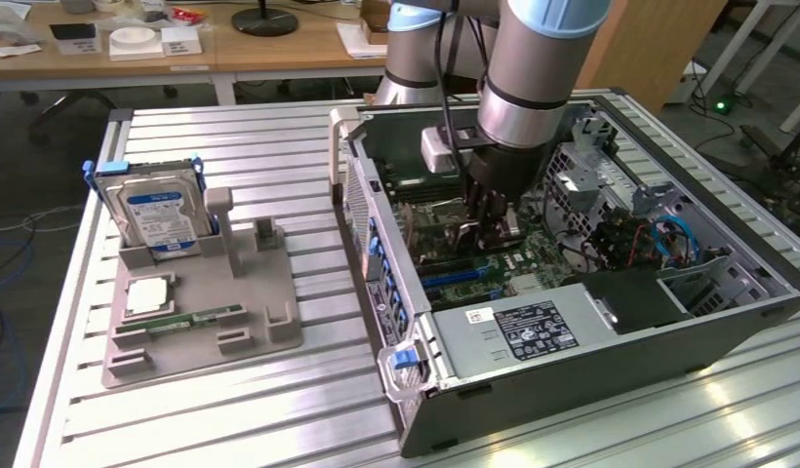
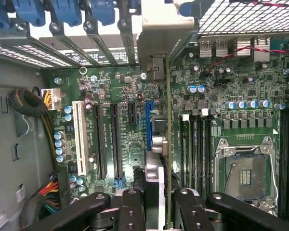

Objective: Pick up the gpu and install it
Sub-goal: 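Insert the gpu into the slot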

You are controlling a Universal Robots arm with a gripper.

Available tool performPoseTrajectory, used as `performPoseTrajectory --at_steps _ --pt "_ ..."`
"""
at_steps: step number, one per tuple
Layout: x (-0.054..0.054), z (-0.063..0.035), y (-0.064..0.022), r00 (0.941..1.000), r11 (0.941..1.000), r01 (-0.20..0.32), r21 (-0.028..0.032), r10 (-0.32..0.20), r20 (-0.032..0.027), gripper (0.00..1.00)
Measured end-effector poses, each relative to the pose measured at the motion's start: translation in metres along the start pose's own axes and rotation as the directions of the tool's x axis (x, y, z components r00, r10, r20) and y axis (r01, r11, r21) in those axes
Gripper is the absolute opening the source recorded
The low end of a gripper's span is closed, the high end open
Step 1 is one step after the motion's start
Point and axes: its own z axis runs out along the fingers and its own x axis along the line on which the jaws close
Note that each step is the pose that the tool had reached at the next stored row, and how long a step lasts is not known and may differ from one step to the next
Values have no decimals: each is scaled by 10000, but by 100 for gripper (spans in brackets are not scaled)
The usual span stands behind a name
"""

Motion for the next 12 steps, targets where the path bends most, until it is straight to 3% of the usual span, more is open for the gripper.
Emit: performPoseTrajectory --at_steps 12 --pt "33 27 10 10000 10000 0 1 0 3 28"
